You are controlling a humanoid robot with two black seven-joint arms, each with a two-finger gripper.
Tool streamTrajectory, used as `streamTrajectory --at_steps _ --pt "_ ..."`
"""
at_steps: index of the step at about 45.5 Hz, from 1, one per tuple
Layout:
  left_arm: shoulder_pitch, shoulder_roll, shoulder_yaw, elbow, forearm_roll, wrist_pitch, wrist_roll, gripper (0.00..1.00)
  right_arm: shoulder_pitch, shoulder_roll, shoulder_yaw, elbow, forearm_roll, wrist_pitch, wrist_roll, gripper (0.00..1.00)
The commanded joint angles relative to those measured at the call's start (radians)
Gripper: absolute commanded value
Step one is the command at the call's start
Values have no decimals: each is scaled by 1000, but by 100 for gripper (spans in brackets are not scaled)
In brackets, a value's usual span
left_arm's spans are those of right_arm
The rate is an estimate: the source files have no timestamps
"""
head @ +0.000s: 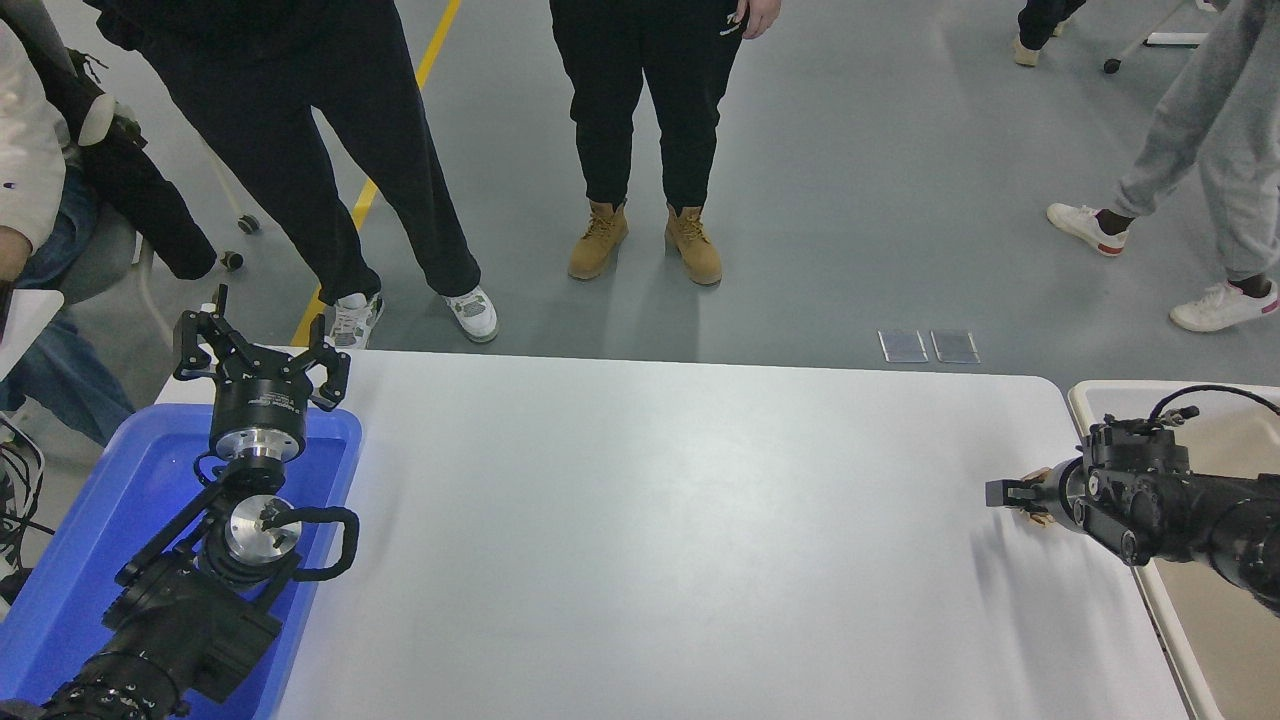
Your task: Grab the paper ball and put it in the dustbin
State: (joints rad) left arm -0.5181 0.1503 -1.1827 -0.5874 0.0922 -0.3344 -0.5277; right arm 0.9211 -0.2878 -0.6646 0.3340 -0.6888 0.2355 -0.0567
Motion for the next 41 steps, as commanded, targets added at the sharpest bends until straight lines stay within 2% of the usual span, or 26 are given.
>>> streamTrajectory --at_steps 1,4,8,10,12,13,28,41 --pt "0 0 0 0 0 0 0 99 -8 1 0 -1 -1 -19 0 72" --pt "0 0 0 0 0 0 0 99 -11 1 -1 -1 -1 -21 0 52" --pt "1 0 0 0 0 0 0 99 -13 -1 -1 -1 -1 -21 0 42" --pt "0 0 0 0 0 0 0 99 -13 -1 -1 -1 -1 -21 1 25" --pt "0 0 0 0 0 0 0 99 -15 1 -1 -1 -1 -21 1 4" --pt "0 0 0 0 0 0 0 99 -15 -1 -1 -1 -3 -21 0 0" --pt "0 0 0 0 0 0 0 99 -4 -7 2 -4 0 -24 1 0" --pt "0 0 0 0 0 0 0 99 21 -51 43 8 0 -13 31 0"
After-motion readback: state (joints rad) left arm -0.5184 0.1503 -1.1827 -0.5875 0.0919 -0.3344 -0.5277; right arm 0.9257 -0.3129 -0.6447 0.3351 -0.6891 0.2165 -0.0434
